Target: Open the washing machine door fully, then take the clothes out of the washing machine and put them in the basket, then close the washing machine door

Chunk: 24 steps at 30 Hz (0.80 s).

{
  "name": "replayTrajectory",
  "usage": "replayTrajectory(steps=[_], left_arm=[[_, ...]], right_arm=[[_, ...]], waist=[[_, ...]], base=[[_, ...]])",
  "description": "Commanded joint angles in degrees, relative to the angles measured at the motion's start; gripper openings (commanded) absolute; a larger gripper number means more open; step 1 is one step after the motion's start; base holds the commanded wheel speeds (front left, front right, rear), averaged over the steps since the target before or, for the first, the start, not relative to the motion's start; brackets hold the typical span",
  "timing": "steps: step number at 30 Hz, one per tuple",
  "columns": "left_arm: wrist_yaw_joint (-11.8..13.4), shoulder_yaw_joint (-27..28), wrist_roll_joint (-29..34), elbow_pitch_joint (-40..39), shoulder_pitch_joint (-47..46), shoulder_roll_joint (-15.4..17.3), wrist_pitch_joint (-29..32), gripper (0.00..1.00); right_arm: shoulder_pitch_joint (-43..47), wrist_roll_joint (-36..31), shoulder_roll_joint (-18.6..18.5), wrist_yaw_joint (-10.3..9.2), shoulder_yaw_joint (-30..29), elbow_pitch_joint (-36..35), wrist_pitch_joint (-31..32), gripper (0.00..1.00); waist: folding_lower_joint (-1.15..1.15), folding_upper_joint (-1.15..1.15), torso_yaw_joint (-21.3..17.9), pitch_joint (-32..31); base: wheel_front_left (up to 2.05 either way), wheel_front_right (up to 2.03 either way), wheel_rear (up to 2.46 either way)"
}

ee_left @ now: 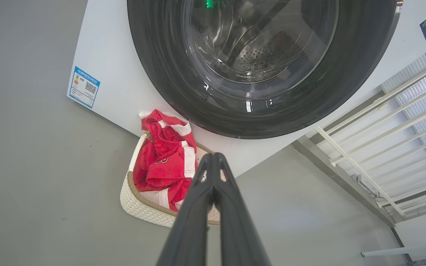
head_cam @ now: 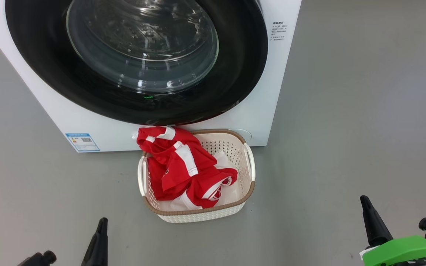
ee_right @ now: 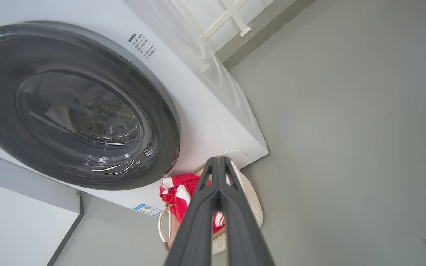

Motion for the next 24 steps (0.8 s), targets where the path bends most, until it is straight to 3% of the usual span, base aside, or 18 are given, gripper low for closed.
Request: replayTrajectory(steps=[1, 24], left_arm=[[-0.2, 0.9, -2.0, -1.3, -2.1, 0.9, 0.4, 0.00], [-0.2, 1.8, -16.0, -1.4, -3.2, 1.4, 3.8, 0.00]], right_arm=[[-2.2, 1.5, -0.4, -0.03, 0.0, -1.7, 0.5, 0.00], [-3.7, 13.0, 0.0, -0.04, -1.1, -2.3, 4.1, 0.00]], waist=[[-0.01, 0.00, 0.0, -0.1], [-0.01, 0.00, -0.2, -1.5]], base=[[0.00, 0.00, 0.00], [0.00, 0.00, 0.00]])
